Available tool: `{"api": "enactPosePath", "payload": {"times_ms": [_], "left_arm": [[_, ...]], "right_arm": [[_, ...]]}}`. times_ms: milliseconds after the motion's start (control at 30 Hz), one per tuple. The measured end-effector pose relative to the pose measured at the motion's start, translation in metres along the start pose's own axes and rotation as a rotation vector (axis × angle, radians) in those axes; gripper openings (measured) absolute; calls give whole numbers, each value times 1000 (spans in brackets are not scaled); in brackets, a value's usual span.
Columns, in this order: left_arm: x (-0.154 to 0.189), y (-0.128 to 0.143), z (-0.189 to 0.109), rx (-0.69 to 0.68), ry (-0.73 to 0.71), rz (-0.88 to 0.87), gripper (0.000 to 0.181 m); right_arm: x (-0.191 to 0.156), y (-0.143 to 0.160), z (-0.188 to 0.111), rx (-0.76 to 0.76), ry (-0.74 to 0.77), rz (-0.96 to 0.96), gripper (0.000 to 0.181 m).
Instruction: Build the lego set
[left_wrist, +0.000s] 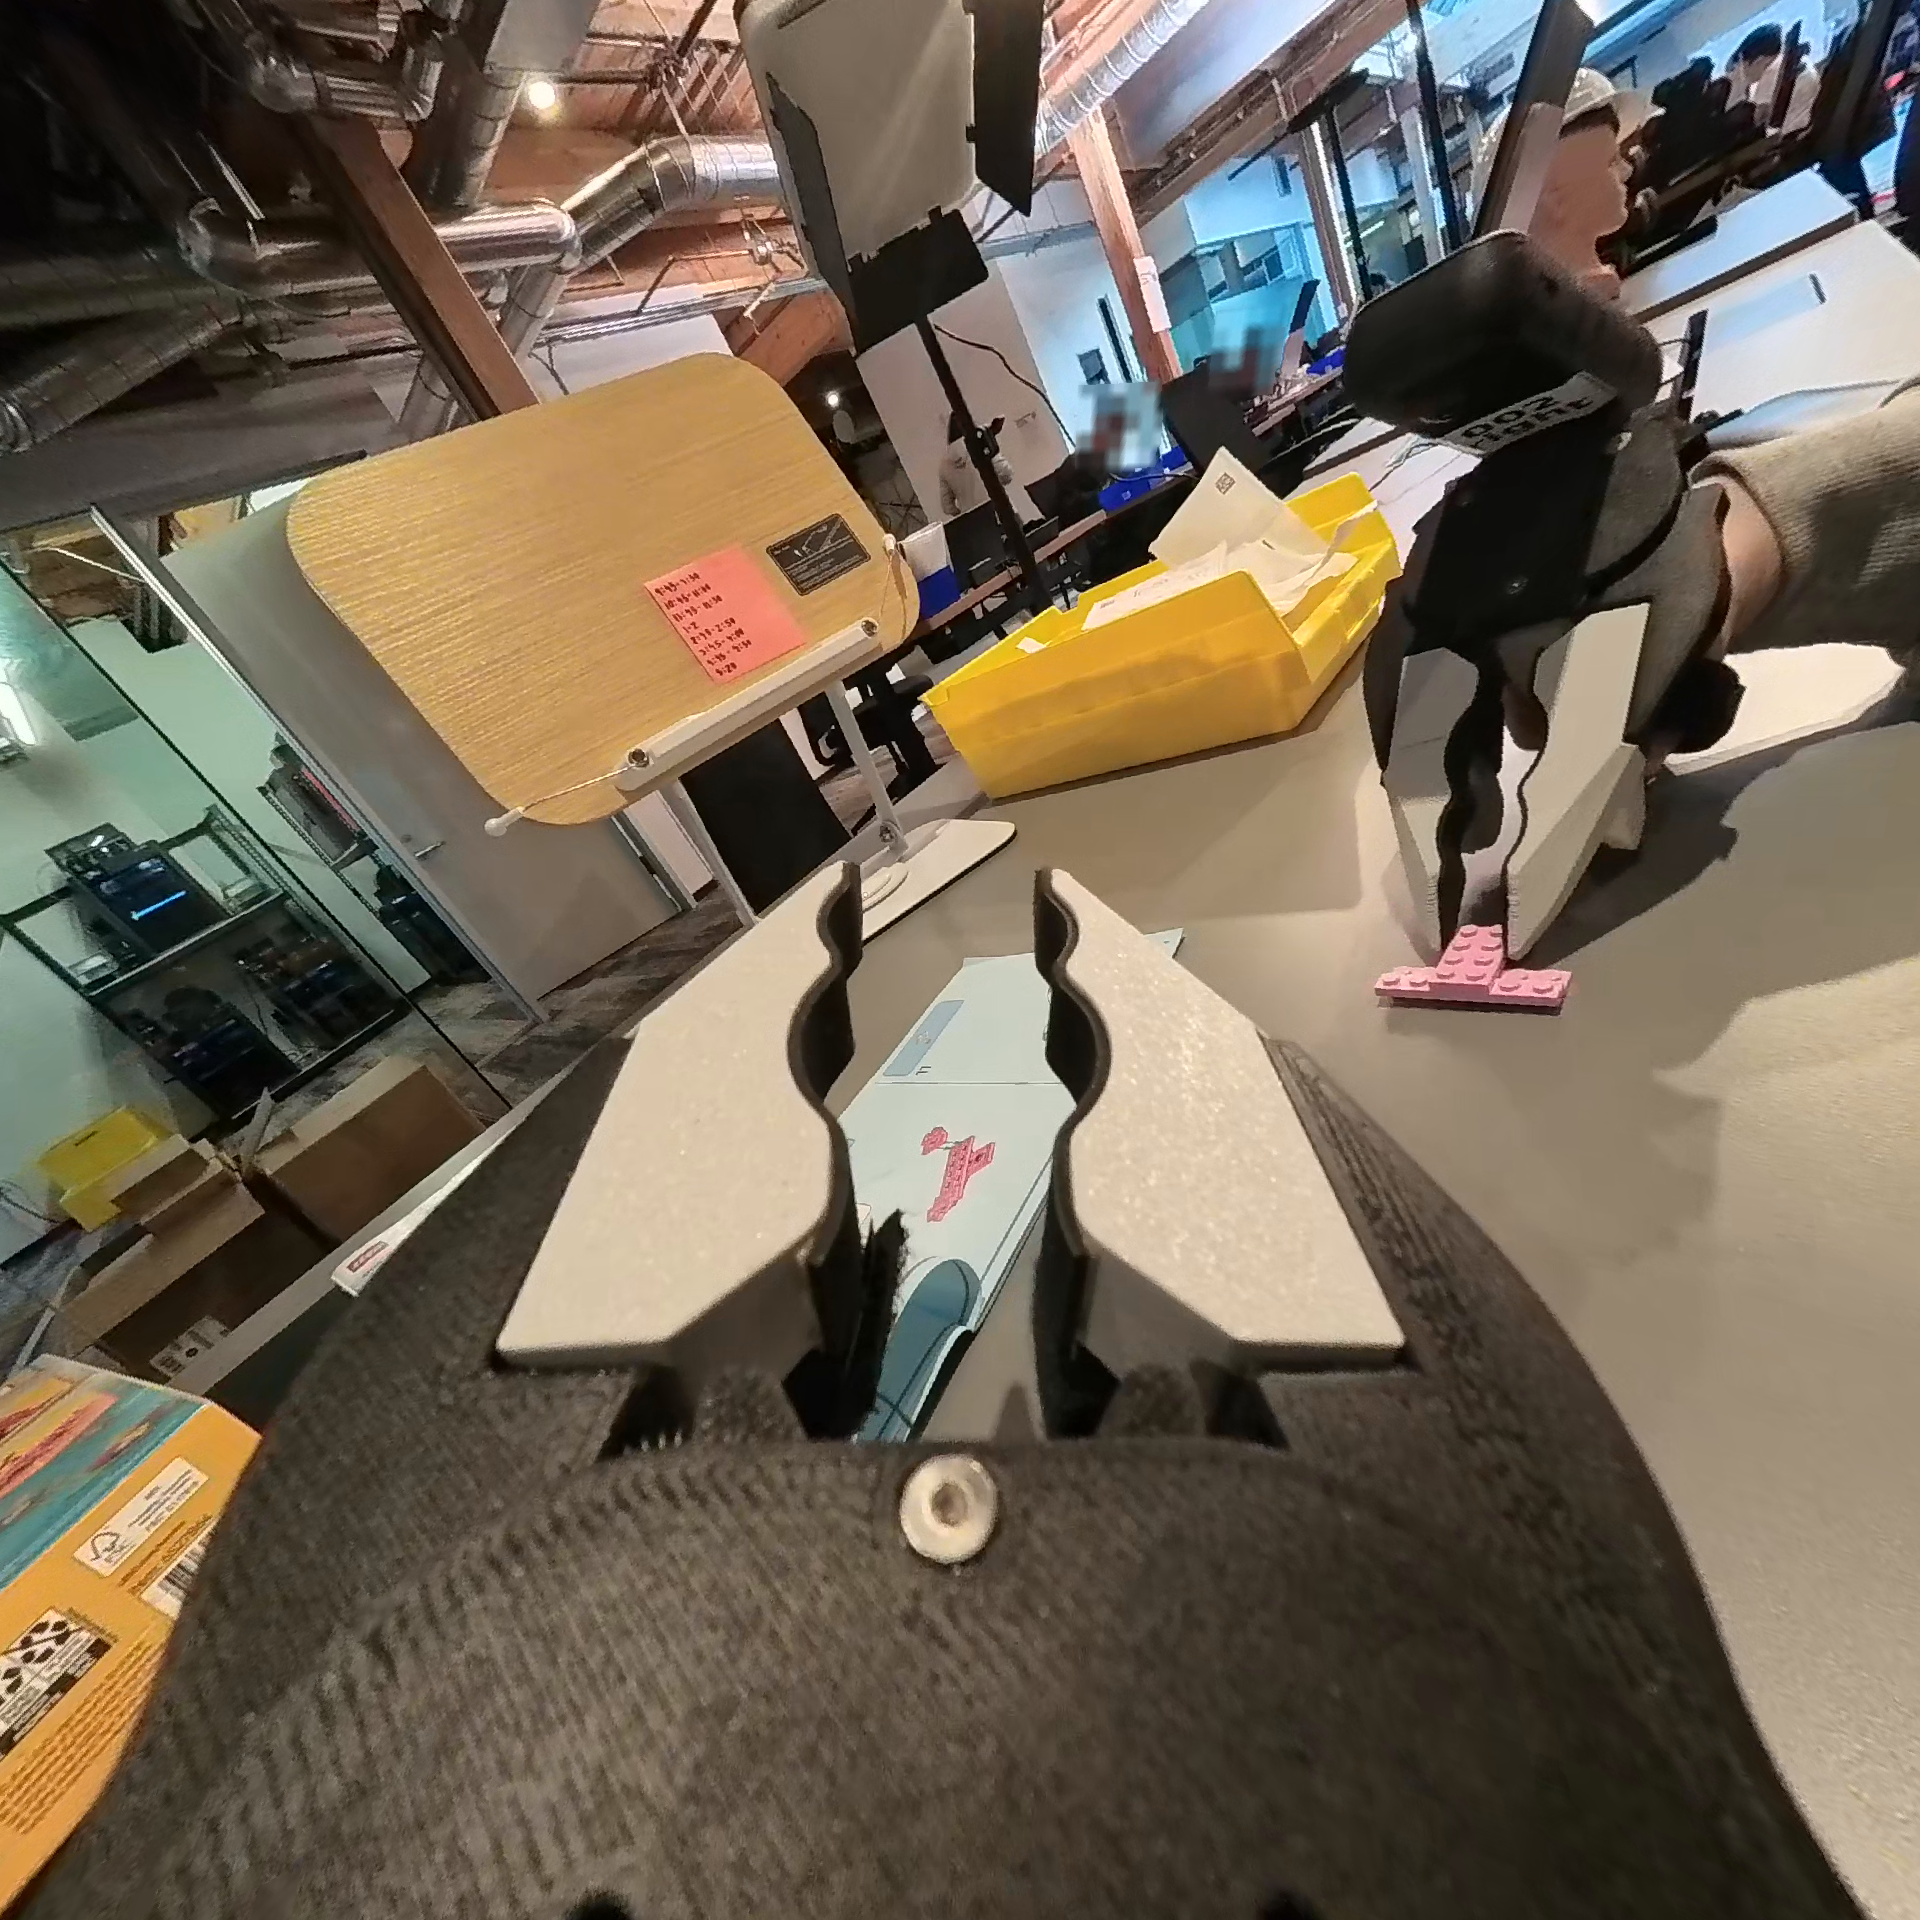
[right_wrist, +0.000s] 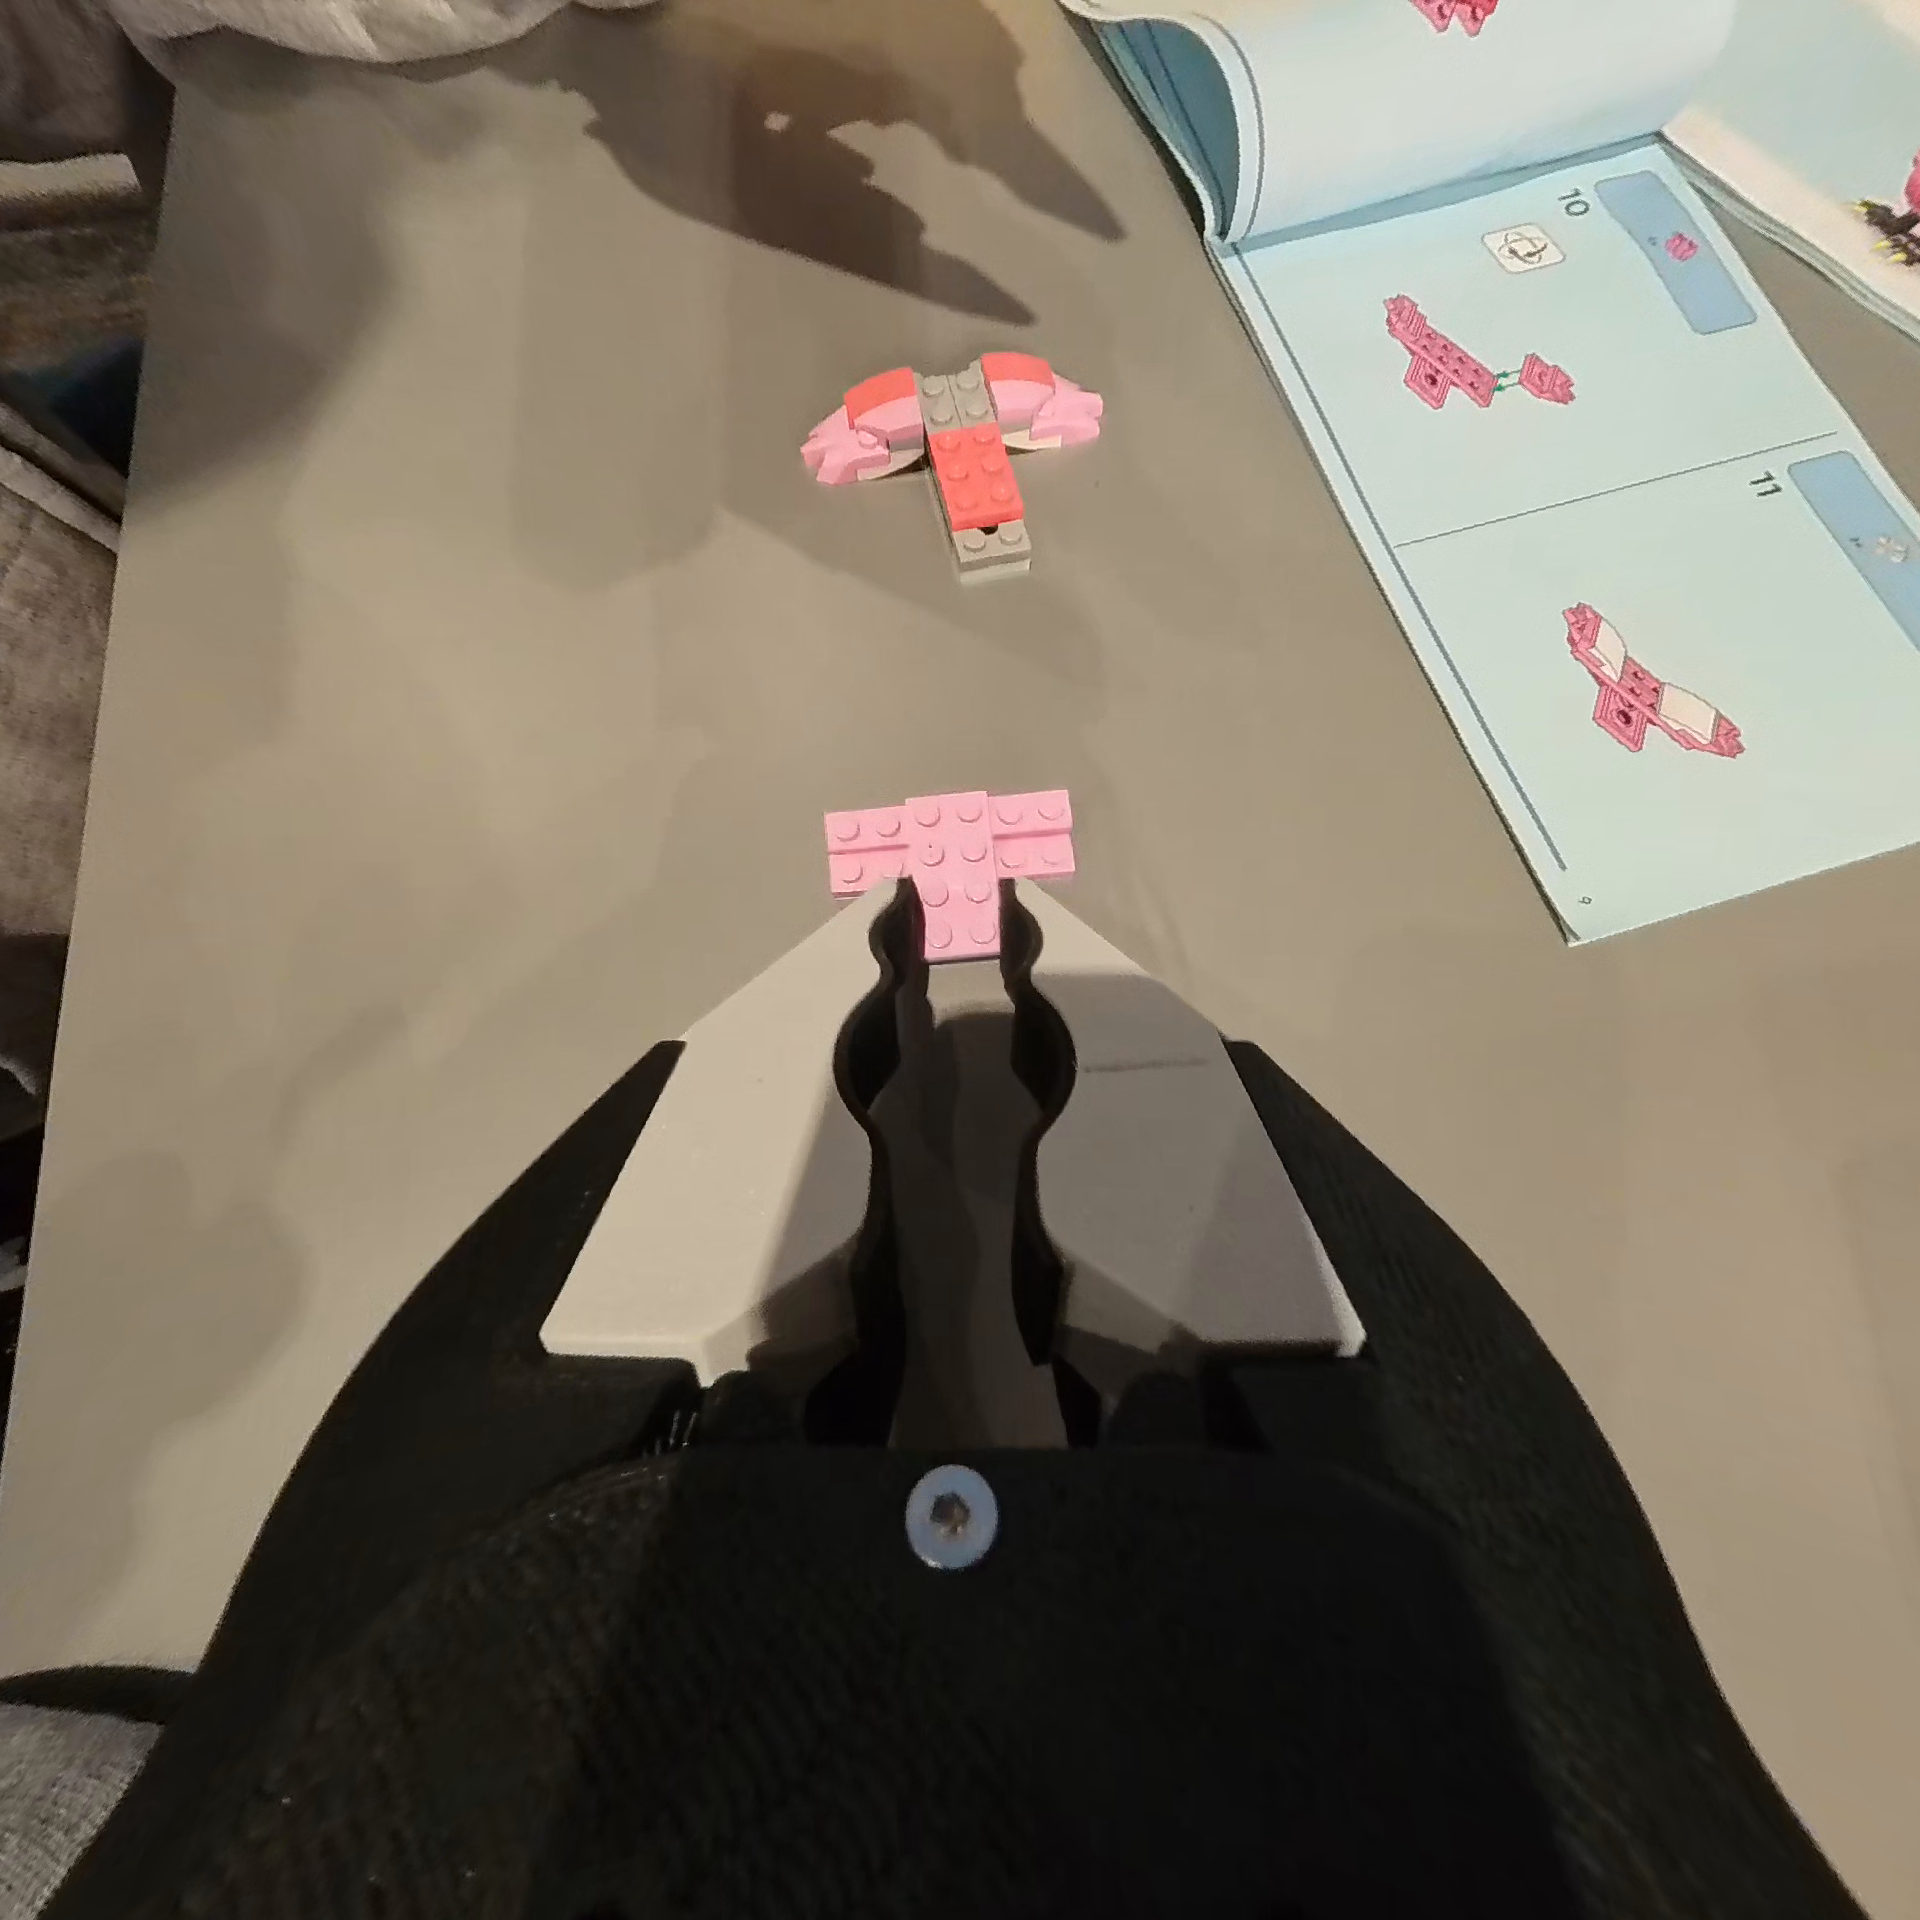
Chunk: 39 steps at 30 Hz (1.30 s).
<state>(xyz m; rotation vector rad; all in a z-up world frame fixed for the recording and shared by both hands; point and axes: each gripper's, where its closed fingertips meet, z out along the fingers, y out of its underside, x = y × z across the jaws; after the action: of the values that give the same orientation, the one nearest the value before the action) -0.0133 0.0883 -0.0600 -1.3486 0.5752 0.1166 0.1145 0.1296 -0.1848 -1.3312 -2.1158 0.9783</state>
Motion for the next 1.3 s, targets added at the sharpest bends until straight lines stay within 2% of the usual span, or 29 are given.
{"api": "enactPosePath", "payload": {"times_ms": [300, 467, 733, 1000, 1133, 1300], "left_arm": [[1, 1, 0, -6, 7, -2, 32], [1, 2, 0, -11, 11, -4, 32], [3, 1, 0, -12, 19, 2, 32], [9, 2, 1, -19, 34, 31, 32], [21, 2, 3, -27, 77, 86, 34], [37, 2, 4, -34, 117, 166, 34]], "right_arm": [[1, 2, 1, -16, 9, -6, 15], [-1, 3, 2, -18, -5, 7, 24], [-1, -9, 0, 78, -37, 41, 62], [-1, -3, 10, 26, -53, 28, 60], [3, -2, 10, 22, -39, 16, 52], [2, -2, 10, 15, -34, -6, 54]]}}
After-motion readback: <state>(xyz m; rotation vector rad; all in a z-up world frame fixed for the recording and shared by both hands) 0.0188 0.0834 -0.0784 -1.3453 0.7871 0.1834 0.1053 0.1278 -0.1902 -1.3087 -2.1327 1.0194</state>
